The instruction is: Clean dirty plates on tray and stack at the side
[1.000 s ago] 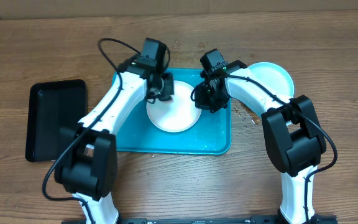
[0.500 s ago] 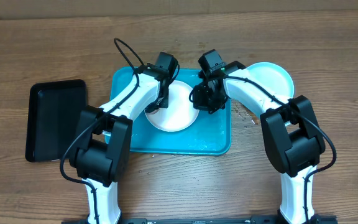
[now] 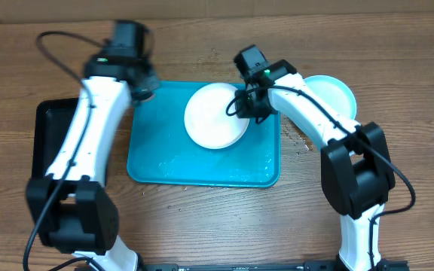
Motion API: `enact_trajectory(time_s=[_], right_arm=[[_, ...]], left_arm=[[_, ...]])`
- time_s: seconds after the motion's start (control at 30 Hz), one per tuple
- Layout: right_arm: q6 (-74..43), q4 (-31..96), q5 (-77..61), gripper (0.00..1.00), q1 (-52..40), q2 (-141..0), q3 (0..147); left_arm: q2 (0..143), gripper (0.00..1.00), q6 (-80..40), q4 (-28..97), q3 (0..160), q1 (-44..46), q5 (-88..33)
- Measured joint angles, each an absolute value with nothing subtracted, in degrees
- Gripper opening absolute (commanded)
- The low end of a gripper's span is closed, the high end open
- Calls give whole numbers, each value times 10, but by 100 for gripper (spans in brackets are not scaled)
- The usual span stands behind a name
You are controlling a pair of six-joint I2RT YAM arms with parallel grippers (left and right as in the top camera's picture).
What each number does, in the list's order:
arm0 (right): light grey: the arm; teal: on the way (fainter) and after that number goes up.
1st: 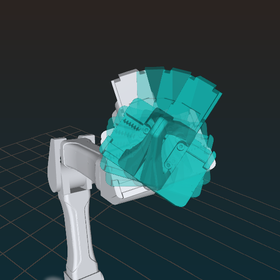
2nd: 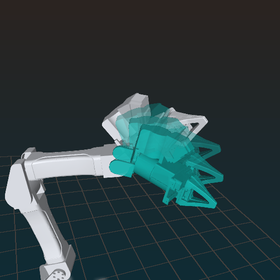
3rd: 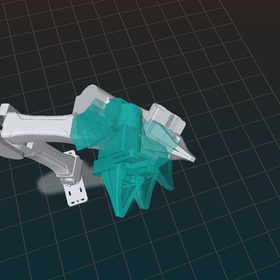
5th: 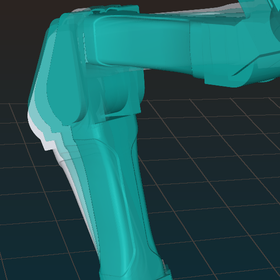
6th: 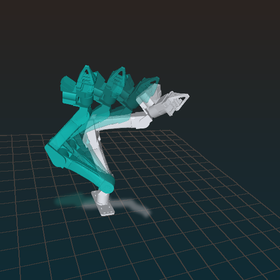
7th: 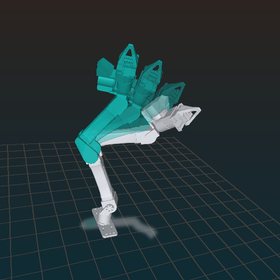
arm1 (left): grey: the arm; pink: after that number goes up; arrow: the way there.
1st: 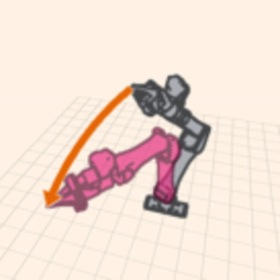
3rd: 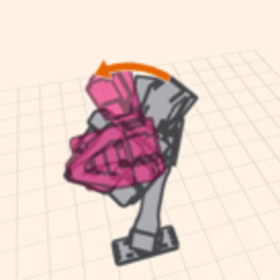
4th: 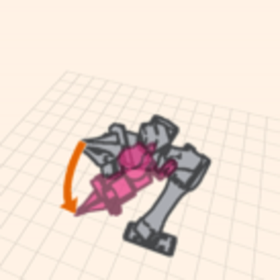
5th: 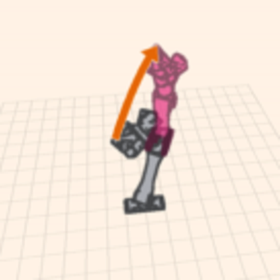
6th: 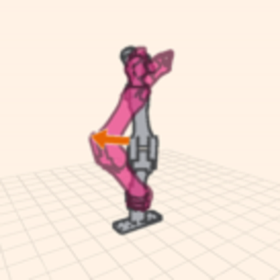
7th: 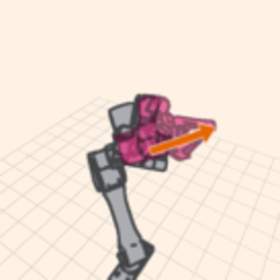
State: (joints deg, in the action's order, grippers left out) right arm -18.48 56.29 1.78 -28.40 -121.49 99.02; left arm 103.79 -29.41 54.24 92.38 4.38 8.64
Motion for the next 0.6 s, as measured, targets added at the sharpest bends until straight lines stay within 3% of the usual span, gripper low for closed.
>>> enact_trajectory(time_s=[0.23,0.4,0.5,0.53,0.6], right_arm=[[-139,548,325,4,-427,-1144,1029],[-40,489,516,4,-505,-1139,1030],[8,469,563,4,-527,-1139,1030],[27,460,582,4,-535,-1139,1030],[65,456,619,4,-552,-1139,1030]], left_arm=[[1045,4,-297,578,875,-135,56],[1051,5,-297,530,803,-227,51],[1052,6,-296,507,780,-245,49],[1052,7,-296,495,767,-253,49],[1052,19,-294,474,746,-266,49]])
